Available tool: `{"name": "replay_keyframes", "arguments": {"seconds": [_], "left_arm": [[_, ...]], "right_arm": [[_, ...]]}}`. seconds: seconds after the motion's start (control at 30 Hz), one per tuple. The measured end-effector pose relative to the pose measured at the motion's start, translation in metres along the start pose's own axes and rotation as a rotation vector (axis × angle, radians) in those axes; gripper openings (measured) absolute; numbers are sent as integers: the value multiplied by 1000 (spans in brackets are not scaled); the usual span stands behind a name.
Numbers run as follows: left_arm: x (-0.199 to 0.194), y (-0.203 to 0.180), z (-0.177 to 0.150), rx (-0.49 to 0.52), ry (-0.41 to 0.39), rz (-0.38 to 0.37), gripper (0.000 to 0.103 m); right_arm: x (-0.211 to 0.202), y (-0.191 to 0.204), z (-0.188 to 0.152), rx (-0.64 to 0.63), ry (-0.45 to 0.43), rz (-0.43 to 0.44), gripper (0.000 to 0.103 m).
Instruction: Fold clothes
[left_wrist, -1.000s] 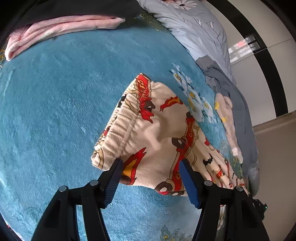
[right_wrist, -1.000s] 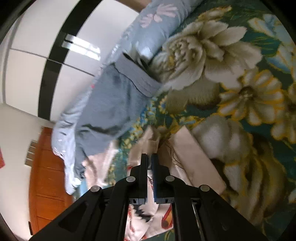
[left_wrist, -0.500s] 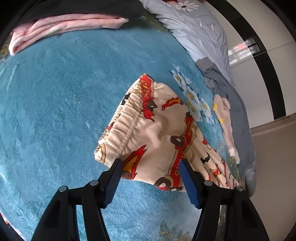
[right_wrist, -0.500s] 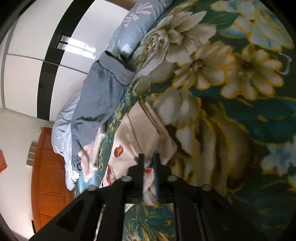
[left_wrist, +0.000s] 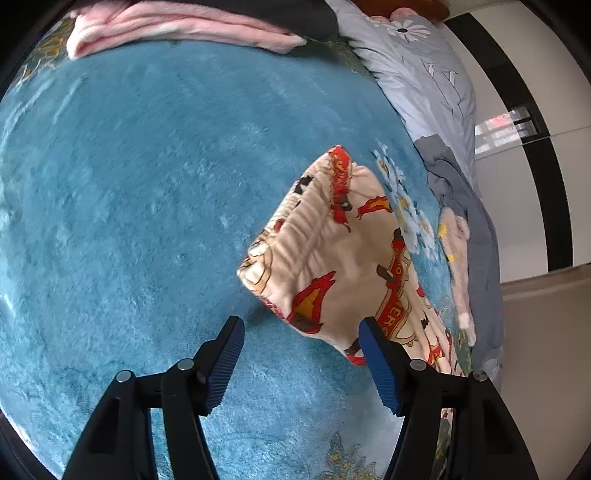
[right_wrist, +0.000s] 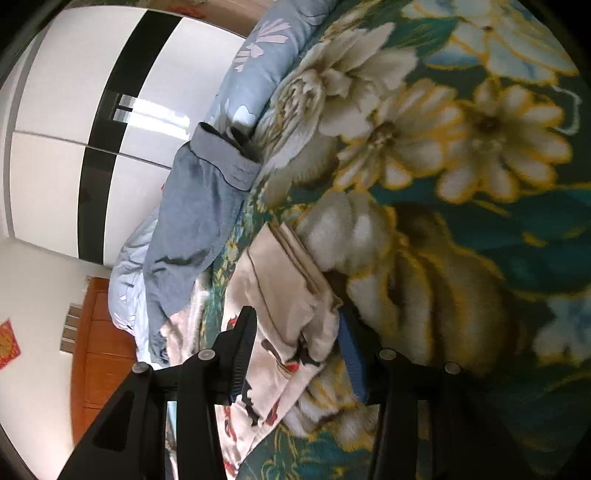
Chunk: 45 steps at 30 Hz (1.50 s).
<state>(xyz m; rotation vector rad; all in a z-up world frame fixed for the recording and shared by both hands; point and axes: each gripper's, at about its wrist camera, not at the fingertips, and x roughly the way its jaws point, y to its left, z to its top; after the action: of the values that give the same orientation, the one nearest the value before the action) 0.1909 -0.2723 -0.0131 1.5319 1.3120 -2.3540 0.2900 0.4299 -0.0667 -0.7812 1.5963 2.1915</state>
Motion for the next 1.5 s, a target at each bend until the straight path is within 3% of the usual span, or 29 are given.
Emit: {"name": "replay_keyframes", "arguments": {"seconds": [0.2,0.27,0.33,0.47,0.63,0.73,0.83,0.93,0.97,1.03,1.07,1.1,1.23,1.4,1.5], "left_arm": [[7,15,4,-121,-24,-114,70],[10,20,6,-164,-39,-143,72],[13,24,7,-201,-47,-160,74],[15,19,11,-194,-48,-148,76],[17,15,15,-188,-59,-130,76],[20,10,14,-176,-82,-110,76],[24,0,13,-145,-96,-84,76],[28,-9,11,-112,-79,-85,75],[29,-11,11,-107,-82,-81,72],[34,-12,12,-111,-74,-59,45],[38,-12,13,-116,-67,-44,26],[41,-12,14,-121,-64,-32,22],[30,-26,17,-84,-111,-33,18],[-37,-67,25,40,-176,-135,17],[-80,-79,17,141,-219,-134,17]], "right_arm": [[12,15,-3,-63,10,-18,45],[16,19,-5,-87,24,-32,27],[20,23,-6,-111,37,-46,19],[16,39,-4,-156,27,-47,15],[-37,60,27,-195,-100,44,13],[-54,47,41,-178,-143,0,13],[-48,19,39,-125,-86,-33,13],[-46,8,31,-88,-69,-10,14],[-45,4,29,-75,-64,-2,14],[-44,-2,25,-54,-53,12,14],[-45,1,25,-56,-51,16,14],[-46,4,26,-62,-49,22,14],[-54,29,33,-105,-48,54,14],[-83,65,38,-176,-72,139,14],[-108,75,38,-223,-89,196,14]]}}
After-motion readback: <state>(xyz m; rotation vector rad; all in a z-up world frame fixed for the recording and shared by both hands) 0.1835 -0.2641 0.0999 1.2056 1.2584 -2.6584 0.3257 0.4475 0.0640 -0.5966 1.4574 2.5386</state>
